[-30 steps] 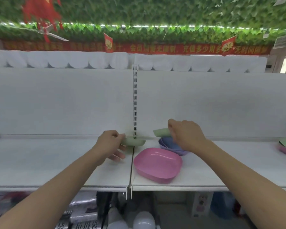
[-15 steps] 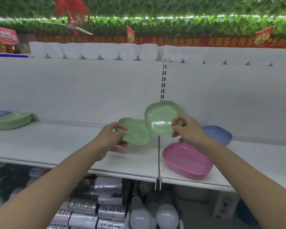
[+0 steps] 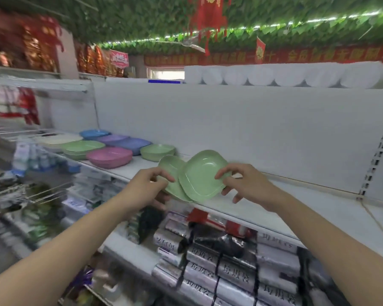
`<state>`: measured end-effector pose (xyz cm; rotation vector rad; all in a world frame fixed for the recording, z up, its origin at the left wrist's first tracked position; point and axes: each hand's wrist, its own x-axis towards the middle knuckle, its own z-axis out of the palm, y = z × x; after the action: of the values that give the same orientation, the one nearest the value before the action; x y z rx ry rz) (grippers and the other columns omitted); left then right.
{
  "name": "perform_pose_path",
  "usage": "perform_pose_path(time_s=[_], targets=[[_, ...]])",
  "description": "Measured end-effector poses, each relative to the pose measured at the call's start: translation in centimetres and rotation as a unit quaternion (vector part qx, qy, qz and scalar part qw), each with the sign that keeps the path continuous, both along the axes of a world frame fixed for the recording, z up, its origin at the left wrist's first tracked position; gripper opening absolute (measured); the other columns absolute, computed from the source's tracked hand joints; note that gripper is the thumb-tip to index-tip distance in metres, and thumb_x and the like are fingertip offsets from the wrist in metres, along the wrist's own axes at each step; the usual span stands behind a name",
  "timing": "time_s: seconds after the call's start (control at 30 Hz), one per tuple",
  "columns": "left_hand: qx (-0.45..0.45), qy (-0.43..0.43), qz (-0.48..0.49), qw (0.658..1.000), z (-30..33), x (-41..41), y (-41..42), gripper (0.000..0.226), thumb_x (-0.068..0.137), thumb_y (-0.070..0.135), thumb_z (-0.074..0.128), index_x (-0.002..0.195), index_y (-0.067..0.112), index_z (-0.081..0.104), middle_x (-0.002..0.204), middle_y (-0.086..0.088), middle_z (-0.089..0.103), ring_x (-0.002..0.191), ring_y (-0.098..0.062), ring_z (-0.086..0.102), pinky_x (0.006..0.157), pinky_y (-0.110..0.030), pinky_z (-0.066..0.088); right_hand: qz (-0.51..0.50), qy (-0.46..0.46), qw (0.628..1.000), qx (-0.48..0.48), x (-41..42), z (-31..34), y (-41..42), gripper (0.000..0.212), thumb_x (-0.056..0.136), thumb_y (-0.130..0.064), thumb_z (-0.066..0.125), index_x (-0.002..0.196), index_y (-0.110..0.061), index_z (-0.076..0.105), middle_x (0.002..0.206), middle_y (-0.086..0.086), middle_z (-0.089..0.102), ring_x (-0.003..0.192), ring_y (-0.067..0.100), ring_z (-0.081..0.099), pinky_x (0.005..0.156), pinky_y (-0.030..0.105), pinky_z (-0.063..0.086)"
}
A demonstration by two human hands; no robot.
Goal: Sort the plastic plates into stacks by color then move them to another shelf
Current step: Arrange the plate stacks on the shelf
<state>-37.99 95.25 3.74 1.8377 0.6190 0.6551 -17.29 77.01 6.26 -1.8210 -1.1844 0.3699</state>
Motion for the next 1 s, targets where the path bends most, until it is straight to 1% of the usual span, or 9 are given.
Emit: perform_pose_path(time_s=[0.17,0.33,0.43,0.5,0.6,0.73,0.8,0.9,1.0], targets=[[0.014,0.009,0.067,0.998,0.3,-10.3,10.0,0.018,0.1,0.005,0.053,0.106,0.012,0.069,0.092,-0.017,0.054,0.076,-0.028,0.073,0.062,-0.043,0.064,0.055,0.012,0.998,0.013,-7.7,-0.2,11.9,0.02,0.097,-0.008,0.055,0.099,-0.018,0.071,0.12,0.011,0.058,0.082,0.024,0.076,0.06,0.036,0.06],[0.019,0.029,0.126,0.991,1.2,-18.0,17.6,0.02,0.102,0.007,0.051,0.108,0.014,0.069,0.091,-0.015,0.052,0.082,-0.032,0.075,0.066,-0.044,0.064,0.082,0.018,0.996,0.017,-13.0,0.6,22.1,0.019,0.098,-0.005,0.054,0.104,-0.014,0.069,0.12,0.023,0.055,0.077,0.018,0.075,0.058,0.032,0.059],[0.02,0.026,0.158,0.987,1.8,-20.6,22.1,0.02,0.102,0.007,0.051,0.107,0.014,0.069,0.092,-0.016,0.054,0.085,-0.035,0.075,0.068,-0.049,0.064,0.075,0.022,0.997,0.024,-14.5,1.5,27.0,0.019,0.098,-0.006,0.054,0.108,-0.014,0.069,0.11,0.022,0.06,0.079,0.02,0.076,0.062,0.037,0.062],[0.021,0.02,0.169,0.985,2.0,-21.6,24.9,0.02,0.102,0.006,0.05,0.107,0.013,0.069,0.097,-0.019,0.056,0.083,-0.032,0.075,0.067,-0.048,0.064,0.075,0.022,0.997,0.029,-14.6,1.9,29.9,0.019,0.099,-0.008,0.055,0.109,-0.016,0.069,0.106,0.021,0.06,0.081,0.022,0.077,0.068,0.042,0.064],[0.02,0.01,0.185,0.982,2.3,-22.1,28.8,0.021,0.102,0.006,0.05,0.106,0.013,0.069,0.103,-0.023,0.06,0.073,-0.024,0.073,0.064,-0.043,0.064,0.067,0.018,0.997,0.036,-14.0,2.2,34.5,0.019,0.098,-0.01,0.059,0.111,-0.018,0.07,0.102,0.021,0.06,0.08,0.026,0.078,0.072,0.05,0.064],[0.028,0.007,0.215,0.976,2.7,-22.0,34.7,0.021,0.103,0.004,0.049,0.106,0.012,0.068,0.104,-0.028,0.064,0.064,-0.021,0.073,0.059,-0.037,0.063,0.05,0.014,0.998,0.046,-12.9,2.2,41.0,0.021,0.097,-0.008,0.058,0.112,-0.016,0.068,0.093,0.012,0.062,0.076,0.028,0.077,0.065,0.044,0.063],[0.028,0.012,0.23,0.973,3.0,-22.0,37.7,0.021,0.103,0.005,0.049,0.106,0.012,0.069,0.111,-0.028,0.062,0.072,-0.026,0.074,0.058,-0.036,0.062,0.037,0.004,0.998,0.041,-12.5,2.2,44.2,0.021,0.096,-0.006,0.057,0.111,-0.015,0.068,0.088,0.012,0.064,0.07,0.027,0.076,0.056,0.037,0.061],[0.025,0.009,0.239,0.971,3.6,-21.7,42.1,0.022,0.103,0.005,0.048,0.106,0.012,0.069,0.117,-0.029,0.06,0.082,-0.032,0.075,0.059,-0.038,0.062,0.036,0.024,0.999,0.026,-11.8,2.1,48.9,0.02,0.096,-0.003,0.055,0.112,-0.011,0.064,0.081,0.014,0.068,0.055,0.013,0.071,0.044,0.027,0.052],[0.017,-0.003,0.24,0.971,3.9,-20.9,45.7,0.023,0.103,0.004,0.047,0.108,0.01,0.068,0.116,-0.03,0.063,0.08,-0.03,0.075,0.057,-0.037,0.062,0.036,0.038,0.998,0.019,-12.1,1.8,52.2,0.018,0.096,-0.005,0.057,0.112,-0.011,0.062,0.082,0.015,0.067,0.065,0.019,0.072,0.045,0.03,0.053]])
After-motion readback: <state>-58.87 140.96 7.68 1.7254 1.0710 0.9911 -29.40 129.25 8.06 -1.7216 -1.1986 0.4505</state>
